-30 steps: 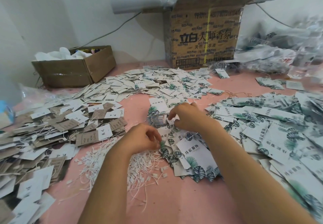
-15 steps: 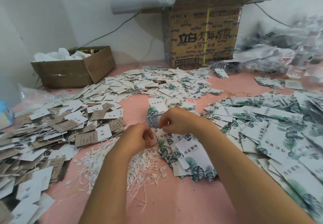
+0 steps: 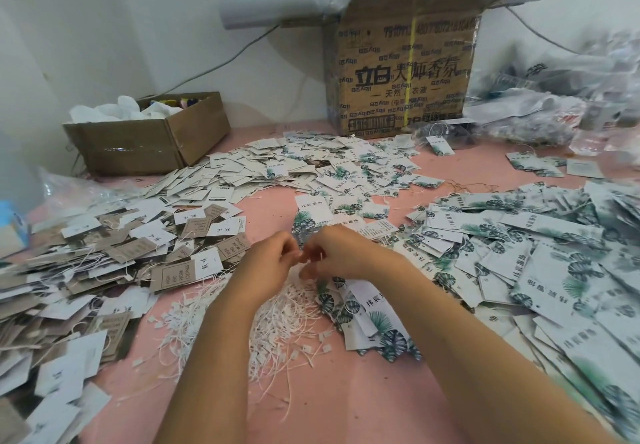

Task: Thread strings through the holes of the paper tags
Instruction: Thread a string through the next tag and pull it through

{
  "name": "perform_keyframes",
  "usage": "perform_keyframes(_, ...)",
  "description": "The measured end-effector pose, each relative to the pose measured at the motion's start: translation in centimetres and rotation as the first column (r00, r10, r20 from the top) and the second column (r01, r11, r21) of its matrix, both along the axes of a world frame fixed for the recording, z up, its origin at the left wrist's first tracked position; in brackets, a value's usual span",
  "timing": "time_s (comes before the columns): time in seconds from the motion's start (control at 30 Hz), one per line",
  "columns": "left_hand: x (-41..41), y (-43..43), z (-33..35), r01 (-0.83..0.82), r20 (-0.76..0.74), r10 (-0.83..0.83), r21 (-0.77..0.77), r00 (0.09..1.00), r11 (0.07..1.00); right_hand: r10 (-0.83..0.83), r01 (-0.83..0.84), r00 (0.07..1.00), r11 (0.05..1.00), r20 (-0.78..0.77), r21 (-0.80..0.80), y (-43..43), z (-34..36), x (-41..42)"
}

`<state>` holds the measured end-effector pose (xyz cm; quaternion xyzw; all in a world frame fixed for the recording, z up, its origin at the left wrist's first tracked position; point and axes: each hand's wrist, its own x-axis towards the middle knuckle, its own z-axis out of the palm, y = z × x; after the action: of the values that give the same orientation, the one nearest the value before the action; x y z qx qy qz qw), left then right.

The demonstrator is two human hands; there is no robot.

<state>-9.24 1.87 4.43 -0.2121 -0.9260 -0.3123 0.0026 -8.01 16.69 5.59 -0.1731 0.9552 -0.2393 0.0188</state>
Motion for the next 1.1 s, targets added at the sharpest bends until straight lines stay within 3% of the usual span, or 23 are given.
perform_keyframes(0.17, 0.4, -0.1, 0.9, 0.025, -0.006, -0.024, 0.205, 1.0, 0.978, -0.037, 0.023, 0.996, 0.983, -0.076, -0.183, 0.4, 0.8, 0.0)
perform_keyframes(0.3, 0.7, -0.2, 1.4, 0.062, 0.044, -0.087, 0.409, 0.995, 0.91, -0.067, 0.04, 0.995, 0.95, -0.077, -0.309, 1.2, 1.5, 0.1)
perform_keyframes(0.4, 0.6, -0.5, 1.7, 0.076, 0.098, -0.134, 0.453, 0.986, 0.888, -0.124, 0.092, 0.991, 0.894, -0.045, -0.438, 1.9, 2.1, 0.3)
perform_keyframes(0.5, 0.6, -0.8, 1.7, 0.075, 0.133, -0.146, 0.437, 0.98, 0.896, -0.176, 0.168, 0.983, 0.786, 0.045, -0.595, 2.2, 2.4, 0.5)
perform_keyframes(0.63, 0.6, -1.1, 1.6, 0.041, 0.146, -0.117, 0.444, 0.982, 0.895, -0.164, 0.214, 0.976, 0.573, 0.145, -0.791, 3.2, 3.0, 0.6)
perform_keyframes(0.77, 0.5, -1.2, 1.6, 0.013, 0.135, -0.09, 0.484, 0.987, 0.875, -0.213, 0.293, 0.951, 0.376, 0.226, -0.879, 4.5, 3.3, 0.5)
perform_keyframes(0.83, 0.5, -1.1, 1.6, 0.003, 0.119, -0.077, 0.526, 0.99, 0.851, -0.26, 0.331, 0.936, 0.424, 0.237, -0.843, 5.3, 3.3, 0.4)
perform_keyframes(0.9, 0.5, -0.8, 1.6, -0.013, 0.101, -0.051, 0.549, 0.994, 0.836, -0.262, 0.341, 0.939, 0.661, 0.221, -0.668, 6.0, 3.4, 0.7)
perform_keyframes(0.97, 0.4, -0.6, 1.7, -0.016, 0.077, -0.032, 0.553, 0.997, 0.833, -0.233, 0.304, 0.947, 0.87, 0.22, -0.387, 6.1, 3.6, 1.0)
perform_keyframes(1.03, 0.4, -0.1, 1.6, 0.0, 0.053, -0.036, 0.567, 0.998, 0.824, -0.197, 0.248, 0.962, 0.921, 0.19, -0.299, 5.3, 3.8, 1.1)
perform_keyframes(1.1, 0.5, 0.4, 1.5, 0.007, 0.048, -0.042, 0.572, 0.998, 0.82, -0.09, 0.169, 0.976, 0.888, 0.199, -0.428, 4.0, 3.7, 1.0)
